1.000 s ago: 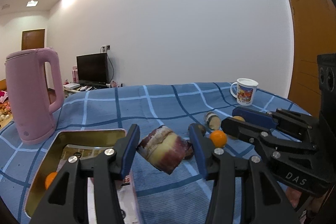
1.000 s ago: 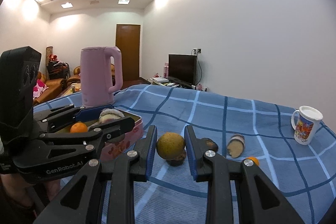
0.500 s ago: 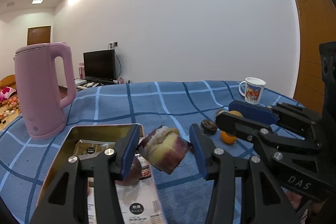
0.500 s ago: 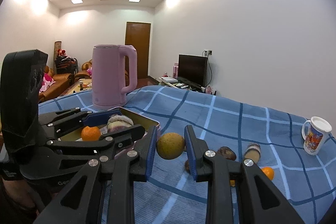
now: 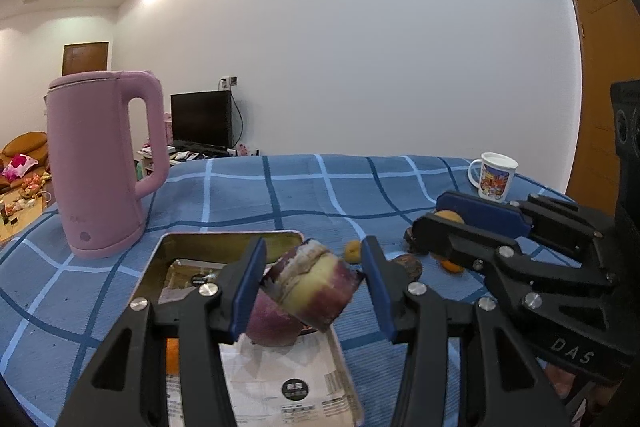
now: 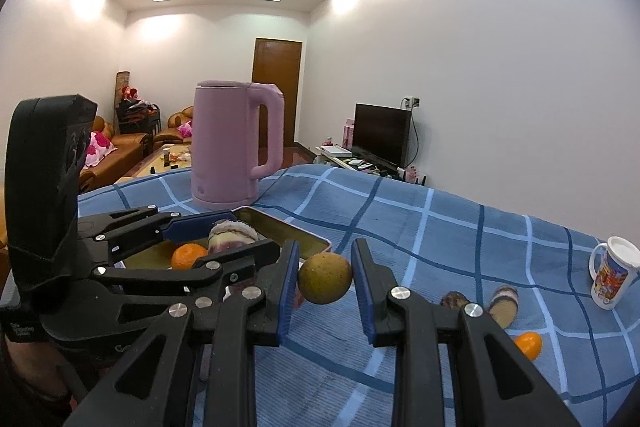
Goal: Organize fruits
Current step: 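Carry the root chunk over the tin with the left tool while the right tool carries the yellow-brown fruit there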
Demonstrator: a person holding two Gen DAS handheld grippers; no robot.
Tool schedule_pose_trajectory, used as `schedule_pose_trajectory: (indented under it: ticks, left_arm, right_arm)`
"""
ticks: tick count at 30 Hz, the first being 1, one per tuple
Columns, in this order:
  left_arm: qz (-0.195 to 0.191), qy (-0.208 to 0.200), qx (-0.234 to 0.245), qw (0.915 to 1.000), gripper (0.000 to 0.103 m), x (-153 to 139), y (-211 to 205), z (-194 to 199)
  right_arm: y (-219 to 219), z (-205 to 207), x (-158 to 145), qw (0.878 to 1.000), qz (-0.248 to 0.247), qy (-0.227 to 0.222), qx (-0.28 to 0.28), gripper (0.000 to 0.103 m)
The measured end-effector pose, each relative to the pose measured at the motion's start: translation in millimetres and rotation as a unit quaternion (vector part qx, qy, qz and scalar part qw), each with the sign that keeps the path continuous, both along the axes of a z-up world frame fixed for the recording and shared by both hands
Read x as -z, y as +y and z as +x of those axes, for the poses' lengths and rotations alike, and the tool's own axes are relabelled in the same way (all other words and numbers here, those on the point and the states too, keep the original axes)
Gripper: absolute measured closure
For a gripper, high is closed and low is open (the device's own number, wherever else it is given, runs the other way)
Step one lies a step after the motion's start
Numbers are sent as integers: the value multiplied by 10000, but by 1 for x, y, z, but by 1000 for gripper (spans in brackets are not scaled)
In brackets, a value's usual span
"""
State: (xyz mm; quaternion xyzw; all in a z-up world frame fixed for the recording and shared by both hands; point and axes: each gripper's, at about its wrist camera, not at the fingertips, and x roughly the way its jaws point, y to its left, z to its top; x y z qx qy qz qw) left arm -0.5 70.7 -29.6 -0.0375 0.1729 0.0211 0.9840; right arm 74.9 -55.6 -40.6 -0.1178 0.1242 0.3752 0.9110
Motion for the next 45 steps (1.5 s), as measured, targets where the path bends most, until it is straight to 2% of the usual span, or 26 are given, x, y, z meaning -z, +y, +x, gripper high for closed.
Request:
schedule_pose_trajectory:
  ticks: [24, 45]
  left_arm:
    - [-137, 188, -425, 9988, 52, 4, 46, -4]
    - [-326, 750, -519, 9953, 52, 14, 75, 7]
  right_arm:
    - [49, -3, 3, 9986, -107, 247, -461, 74]
    - [82, 10, 23, 9940, -358, 755, -701, 74]
